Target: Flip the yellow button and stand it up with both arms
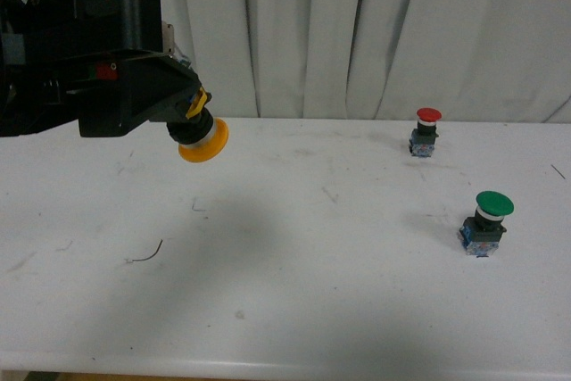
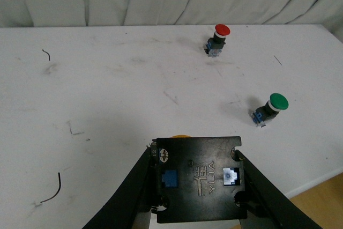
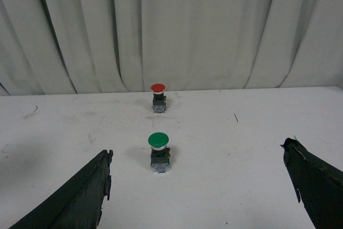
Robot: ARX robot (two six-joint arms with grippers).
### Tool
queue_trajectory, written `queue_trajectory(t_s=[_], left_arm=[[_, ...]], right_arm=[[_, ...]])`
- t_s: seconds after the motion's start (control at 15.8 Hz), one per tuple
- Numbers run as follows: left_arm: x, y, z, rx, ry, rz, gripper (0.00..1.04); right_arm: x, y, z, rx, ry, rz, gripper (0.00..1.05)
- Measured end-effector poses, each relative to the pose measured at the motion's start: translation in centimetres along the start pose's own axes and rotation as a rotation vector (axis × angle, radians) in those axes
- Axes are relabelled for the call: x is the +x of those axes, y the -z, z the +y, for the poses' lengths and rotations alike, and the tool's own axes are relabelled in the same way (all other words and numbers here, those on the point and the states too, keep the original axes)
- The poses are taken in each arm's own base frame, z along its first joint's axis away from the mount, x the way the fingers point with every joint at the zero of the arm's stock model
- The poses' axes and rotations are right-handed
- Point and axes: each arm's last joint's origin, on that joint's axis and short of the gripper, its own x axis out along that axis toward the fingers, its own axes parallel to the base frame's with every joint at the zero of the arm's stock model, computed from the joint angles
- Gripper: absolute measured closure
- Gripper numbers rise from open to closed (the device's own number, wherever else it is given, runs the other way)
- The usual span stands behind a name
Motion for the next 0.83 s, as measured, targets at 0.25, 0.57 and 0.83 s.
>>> queue_trajectory(t_s=[0.25,0.57,0.83], left_arm=[[-1.0,0.2,0.3,-0.201,0.237,-0.115,0.69],[1.3,1.8,1.7,-0.456,0.54,-0.249,0.69],[2.7,3.3,2.2,-0.637,0.557,-0.187,0.69]], right_arm=[[0.0,0.0,0.0,0.0,0.0,0.0,0.06],[0.0,0.0,0.0,0.0,0.0,0.0,0.06],[0.0,0.0,0.0,0.0,0.0,0.0,0.06]])
